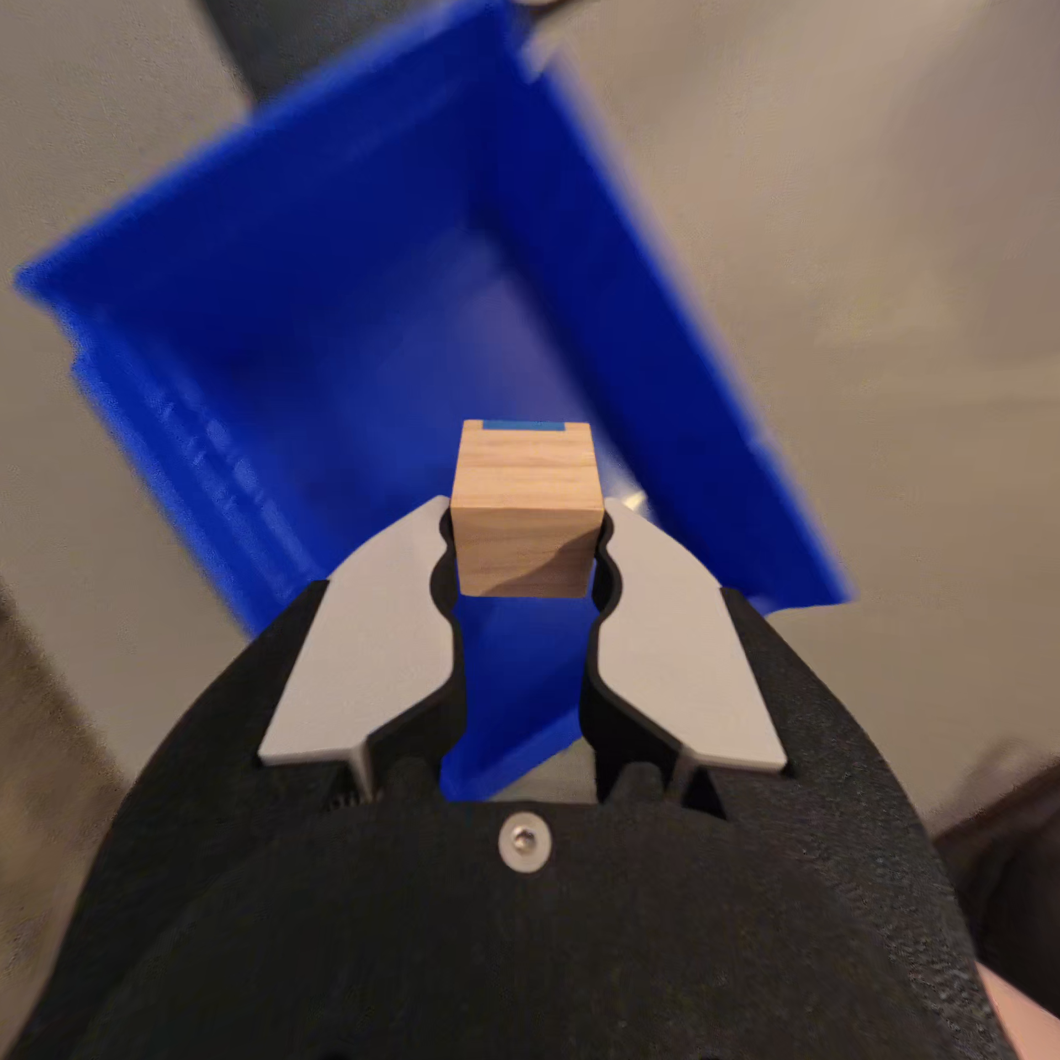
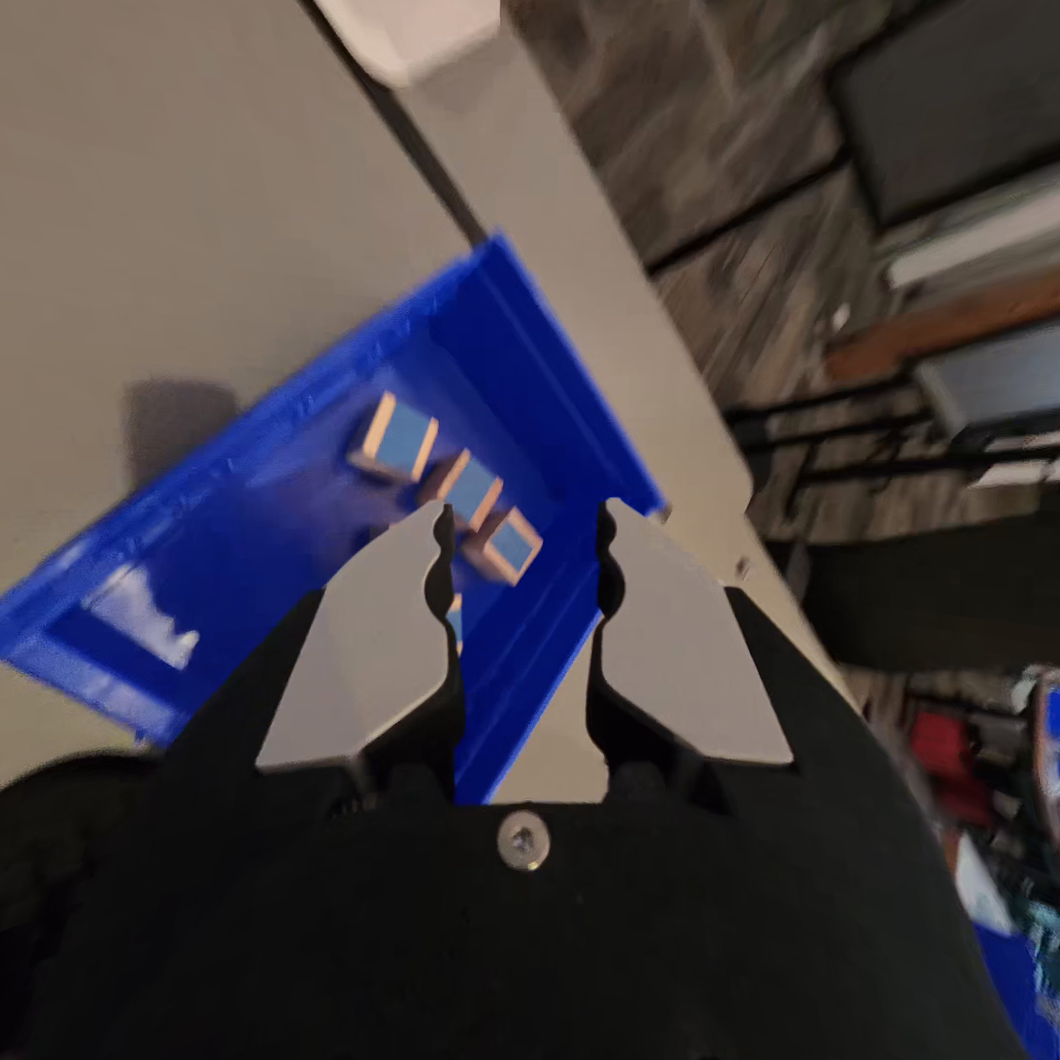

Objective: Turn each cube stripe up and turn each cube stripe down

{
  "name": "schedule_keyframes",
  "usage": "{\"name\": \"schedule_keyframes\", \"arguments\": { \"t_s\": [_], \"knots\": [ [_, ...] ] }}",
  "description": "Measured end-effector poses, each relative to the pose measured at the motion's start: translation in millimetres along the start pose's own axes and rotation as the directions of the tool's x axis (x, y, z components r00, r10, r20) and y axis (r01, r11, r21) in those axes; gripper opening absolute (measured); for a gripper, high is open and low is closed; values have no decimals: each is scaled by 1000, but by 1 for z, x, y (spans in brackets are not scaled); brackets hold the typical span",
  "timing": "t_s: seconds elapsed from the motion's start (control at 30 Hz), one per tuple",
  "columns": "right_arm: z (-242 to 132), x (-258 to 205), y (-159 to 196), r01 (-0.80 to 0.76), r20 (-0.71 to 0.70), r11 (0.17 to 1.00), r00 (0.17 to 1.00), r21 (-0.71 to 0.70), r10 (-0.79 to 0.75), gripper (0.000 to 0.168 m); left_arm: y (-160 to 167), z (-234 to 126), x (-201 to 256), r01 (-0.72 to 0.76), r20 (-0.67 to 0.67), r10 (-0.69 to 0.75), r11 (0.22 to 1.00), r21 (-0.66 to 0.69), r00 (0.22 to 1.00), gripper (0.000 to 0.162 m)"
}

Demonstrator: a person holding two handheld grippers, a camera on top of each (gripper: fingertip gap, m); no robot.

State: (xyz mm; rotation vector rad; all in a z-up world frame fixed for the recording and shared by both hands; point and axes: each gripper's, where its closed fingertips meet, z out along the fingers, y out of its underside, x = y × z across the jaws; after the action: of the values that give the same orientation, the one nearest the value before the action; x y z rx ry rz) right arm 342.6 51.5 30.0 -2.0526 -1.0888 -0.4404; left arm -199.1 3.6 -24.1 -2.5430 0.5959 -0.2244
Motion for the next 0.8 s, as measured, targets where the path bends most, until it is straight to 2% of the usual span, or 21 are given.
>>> {"name": "schedule_keyframes", "arguments": {
  "t_s": [0.07,0.13,0.2,0.3,0.43,0.5,0.57,0.6,0.7,0.8],
  "knots": [
    [-7,-10,-42,68,-35,982,997,176,-63,50,-35,-19,38,-16,-179,52,980,197,982,45],
    [-16,-47,-88,67,91,918,990,390,-110,54,-61,-39,85,-32,-352,157,941,336,923,44],
    [-30,-85,-125,42,191,826,965,561,-179,63,-76,-52,133,-60,-496,288,903,425,819,44],
    [-50,-137,-160,131,141,674,932,727,-333,70,-89,-56,195,-63,-659,400,879,473,637,44],
    [-70,-189,-184,253,-8,505,899,825,-438,72,-98,-45,255,10,-836,383,907,420,394,44],
    [-79,-195,-190,297,-100,434,901,850,-422,72,-96,-38,274,6,-879,363,924,383,310,45],
    [-90,-186,-195,298,-168,371,924,879,-344,71,-94,-33,286,-6,-891,361,927,374,273,45],
    [-95,-188,-195,282,-156,348,924,894,-349,68,-93,-31,289,-10,-896,359,929,370,262,44],
    [-95,-195,-194,253,-108,353,917,901,-383,66,-90,-33,298,-21,-904,366,928,371,221,45],
    [-94,-203,-193,255,-98,346,906,903,-411,53,-85,-32,305,-58,-899,384,923,381,209,45]
  ]
}}
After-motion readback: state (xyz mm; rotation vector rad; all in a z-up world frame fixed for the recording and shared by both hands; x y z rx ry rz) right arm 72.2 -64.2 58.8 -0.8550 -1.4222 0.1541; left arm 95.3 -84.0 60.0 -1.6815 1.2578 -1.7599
